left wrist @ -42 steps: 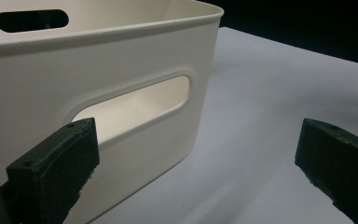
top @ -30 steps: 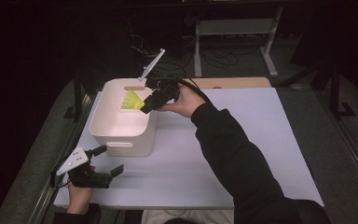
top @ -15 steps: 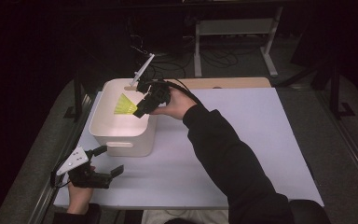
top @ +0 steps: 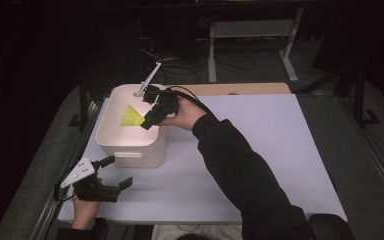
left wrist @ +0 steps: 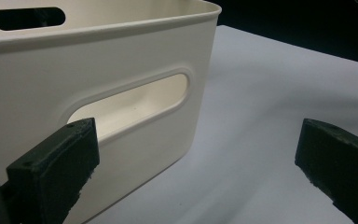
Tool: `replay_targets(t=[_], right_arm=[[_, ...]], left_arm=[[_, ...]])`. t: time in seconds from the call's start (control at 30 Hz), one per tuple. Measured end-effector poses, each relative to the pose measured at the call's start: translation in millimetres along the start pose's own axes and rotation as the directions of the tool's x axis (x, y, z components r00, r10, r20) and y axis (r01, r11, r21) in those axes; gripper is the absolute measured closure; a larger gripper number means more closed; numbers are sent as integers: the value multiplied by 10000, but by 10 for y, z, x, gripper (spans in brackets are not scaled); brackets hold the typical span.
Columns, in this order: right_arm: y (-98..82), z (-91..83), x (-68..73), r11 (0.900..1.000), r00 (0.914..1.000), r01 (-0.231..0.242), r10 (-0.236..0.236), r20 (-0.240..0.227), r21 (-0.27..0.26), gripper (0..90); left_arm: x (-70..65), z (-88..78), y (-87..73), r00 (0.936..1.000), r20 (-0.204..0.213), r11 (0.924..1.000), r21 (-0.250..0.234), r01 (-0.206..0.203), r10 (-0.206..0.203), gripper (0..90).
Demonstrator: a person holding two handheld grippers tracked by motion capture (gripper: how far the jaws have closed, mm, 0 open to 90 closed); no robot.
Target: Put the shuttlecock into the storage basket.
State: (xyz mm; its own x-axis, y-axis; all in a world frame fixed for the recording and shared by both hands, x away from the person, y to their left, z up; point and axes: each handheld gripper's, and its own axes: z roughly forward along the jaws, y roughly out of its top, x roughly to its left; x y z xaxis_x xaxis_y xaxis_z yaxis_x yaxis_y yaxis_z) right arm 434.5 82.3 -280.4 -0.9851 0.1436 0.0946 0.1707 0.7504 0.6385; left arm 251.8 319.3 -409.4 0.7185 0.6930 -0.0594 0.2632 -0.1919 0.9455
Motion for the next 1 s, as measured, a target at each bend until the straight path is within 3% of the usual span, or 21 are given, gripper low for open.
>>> replay_targets(t=[1.0], right_arm=[[-102,332,-73,9994,9991,-271,263,-344,-225,608]], left_arm=[[-3,-2,0,10000,44,10000,-33,21,-21,0]])
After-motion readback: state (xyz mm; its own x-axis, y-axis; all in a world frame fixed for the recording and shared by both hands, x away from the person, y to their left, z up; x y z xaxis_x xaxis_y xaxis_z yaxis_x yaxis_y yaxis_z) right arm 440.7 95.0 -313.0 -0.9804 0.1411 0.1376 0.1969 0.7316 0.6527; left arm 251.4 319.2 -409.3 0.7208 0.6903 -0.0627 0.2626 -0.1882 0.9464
